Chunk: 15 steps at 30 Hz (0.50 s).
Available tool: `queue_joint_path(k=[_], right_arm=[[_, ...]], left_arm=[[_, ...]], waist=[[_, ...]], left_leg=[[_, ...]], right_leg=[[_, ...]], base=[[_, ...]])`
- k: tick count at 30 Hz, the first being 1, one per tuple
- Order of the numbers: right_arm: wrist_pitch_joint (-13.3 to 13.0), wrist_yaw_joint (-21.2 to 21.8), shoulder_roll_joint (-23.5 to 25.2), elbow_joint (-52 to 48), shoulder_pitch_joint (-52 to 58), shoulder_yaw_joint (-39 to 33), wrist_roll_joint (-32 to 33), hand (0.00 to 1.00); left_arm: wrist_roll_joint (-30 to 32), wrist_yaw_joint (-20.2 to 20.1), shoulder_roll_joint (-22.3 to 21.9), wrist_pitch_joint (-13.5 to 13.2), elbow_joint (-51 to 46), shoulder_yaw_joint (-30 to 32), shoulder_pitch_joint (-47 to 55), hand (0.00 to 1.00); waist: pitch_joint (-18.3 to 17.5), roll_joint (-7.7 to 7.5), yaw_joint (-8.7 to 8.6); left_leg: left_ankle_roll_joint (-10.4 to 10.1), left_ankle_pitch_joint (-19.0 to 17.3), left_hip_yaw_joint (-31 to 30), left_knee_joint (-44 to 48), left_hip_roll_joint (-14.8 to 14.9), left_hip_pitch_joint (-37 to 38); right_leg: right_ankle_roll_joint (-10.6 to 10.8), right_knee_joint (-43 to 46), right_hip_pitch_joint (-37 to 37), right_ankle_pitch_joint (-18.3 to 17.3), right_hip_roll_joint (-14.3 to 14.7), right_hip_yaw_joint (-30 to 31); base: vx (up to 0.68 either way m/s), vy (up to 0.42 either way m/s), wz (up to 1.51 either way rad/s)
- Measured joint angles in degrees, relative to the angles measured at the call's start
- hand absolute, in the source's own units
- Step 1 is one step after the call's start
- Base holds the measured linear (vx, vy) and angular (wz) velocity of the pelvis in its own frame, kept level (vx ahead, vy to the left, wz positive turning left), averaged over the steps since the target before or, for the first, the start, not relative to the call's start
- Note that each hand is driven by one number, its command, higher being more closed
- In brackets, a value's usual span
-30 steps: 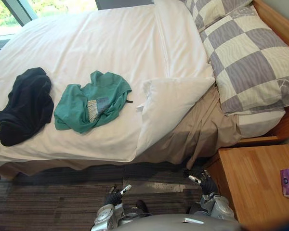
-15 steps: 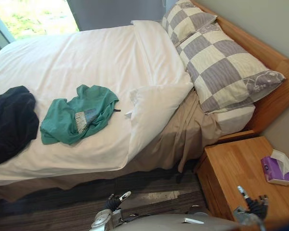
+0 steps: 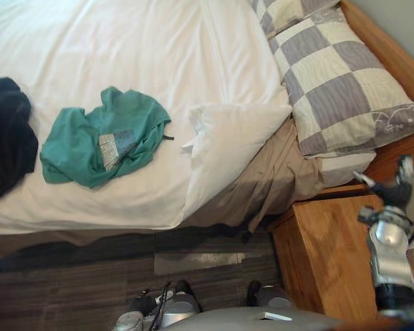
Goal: Tidy the bed and pick cloth on bed and put in laundry
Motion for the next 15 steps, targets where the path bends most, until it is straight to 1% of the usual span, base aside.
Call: queue_joint_path(k=[1, 2, 3, 4, 5, 7, 8, 10, 11, 12, 14, 15], right_arm=[[0.7, 0.4, -1.6, 0.1, -2.5, 1.1, -0.7, 0.0], [1.8, 1.7, -3.8, 0.5, -7.8, 3.8, -0.8, 0.0], [2.0, 1.9, -4.2, 0.6, -9.2, 4.5, -0.9, 0.0], [2.8, 2.6, -5.0, 1.0, -13.8, 6.6, -0.9, 0.0], [3.1, 2.9, -5.2, 1.3, -15.3, 7.2, -0.9, 0.0], [4.7, 4.1, -7.9, 3.6, -24.1, 11.8, -0.9, 0.0], [5.2, 4.1, -8.4, 3.9, -25.4, 12.5, -0.9, 0.0], [6.7, 4.3, -10.5, 7.2, -33.9, 16.8, -0.9, 0.0], [7.0, 4.4, -10.7, 7.7, -35.2, 17.6, -0.9, 0.0], [7.6, 5.0, -11.3, 8.8, -38.5, 19.0, -0.9, 0.0], [8.2, 5.7, -12.8, 9.4, -40.9, 19.9, -0.9, 0.0], [8.8, 6.4, -14.9, 9.5, -42.7, 20.9, -0.8, 0.0]], left_arm=[[0.0, 0.4, 0.0, 0.0, -0.3, 0.0, -0.7, 0.0], [0.1, 0.6, 0.5, 0.1, -1.3, 0.0, -1.3, 0.0], [0.1, 0.6, 0.6, 0.1, -1.3, 0.1, -1.6, 0.0], [0.1, 0.7, 1.5, 0.2, -2.3, 0.2, -2.7, 0.0], [0.1, 0.7, 1.9, 0.3, -2.4, 0.2, -3.2, 0.0], [1.7, 1.2, 4.2, 0.4, -3.6, 0.7, -6.6, 0.0], [1.7, 1.3, 4.5, 0.4, -3.5, 0.7, -7.2, 0.0], [1.7, 1.6, 4.8, 0.4, -3.5, 0.9, -9.6, 0.0], [1.7, 1.6, 4.8, 0.4, -3.5, 0.9, -9.7, 0.0], [1.7, 1.6, 4.7, 0.4, -3.5, 0.9, -10.1, 0.0], [1.7, 1.6, 4.5, 0.4, -3.5, 0.8, -10.9, 0.0], [1.6, 1.6, 4.3, 0.2, -3.5, 0.8, -11.6, 0.0]], waist=[[0.9, 0.62, 0.58], [3.1, 1.3, 0.81], [3.7, 1.42, 0.81], [5.5, 1.31, 1.17], [6.0, 1.21, 1.53], [9.8, 0.09, 3.09], [10.1, 0.05, 3.31], [10.9, 0.23, 3.9], [10.9, 0.28, 3.99], [11.1, 0.49, 4.09], [11.3, 0.93, 4.1], [11.6, 1.39, 4.41]], left_leg=[[0.3, -1.6, -1.0, 3.4, 1.0, -1.5], [0.8, -3.6, -2.7, 8.1, 2.4, -3.8], [0.9, -4.1, -3.3, 9.0, 2.6, -4.3], [1.3, -5.2, -4.3, 11.8, 3.4, -6.4], [1.4, -5.4, -4.7, 12.6, 3.6, -7.2], [2.1, -6.7, -6.3, 16.9, 4.6, -11.9], [2.2, -6.9, -6.6, 17.7, 4.7, -13.0], [2.7, -7.3, -8.2, 20.6, 5.0, -18.8], [2.7, -7.3, -8.3, 20.8, 5.0, -19.5], [2.8, -7.2, -8.8, 21.5, 4.8, -21.5], [3.4, -6.9, -9.4, 21.8, 4.2, -23.4], [3.6, -6.8, -9.6, 22.2, 3.9, -24.9]], right_leg=[[0.0, 0.3, 0.0, 0.0, 0.3, 0.0], [0.0, 1.3, -0.2, 0.0, 0.7, 0.0], [0.0, 1.7, -0.3, 0.0, 0.8, 0.0], [0.1, 3.3, -1.6, -0.3, 1.0, 0.0], [0.2, 4.0, -2.4, -0.5, 1.0, 0.0], [0.5, 7.4, -6.0, -2.0, 0.9, 0.0], [0.6, 7.8, -6.7, -2.4, 0.9, -0.1], [0.9, 9.8, -11.2, -3.6, 0.6, -0.2], [0.9, 10.1, -11.9, -3.7, 0.5, -0.2], [1.3, 11.0, -13.7, -4.0, 0.2, -0.2], [1.4, 12.4, -15.6, -4.4, -0.5, -0.7], [1.5, 13.5, -17.3, -4.6, -0.9, -0.7]], base=[[-0.03, 0.072, 0.2], [-0.04, 0.082, 0.21], [-0.08, 0.111, 0.24], [-0.08, 0.083, 0.13], [-0.11, 0.091, 0.13], [-0.16, 0.072, 0.16], [-0.19, 0.056, 0.32], [-0.14, 0.05, 0.3], [-0.1, 0.053, 0.17], [-0.08, 0.051, 0.17], [-0.06, 0.038, 0.21], [-0.05, 0.021, 0.12]])
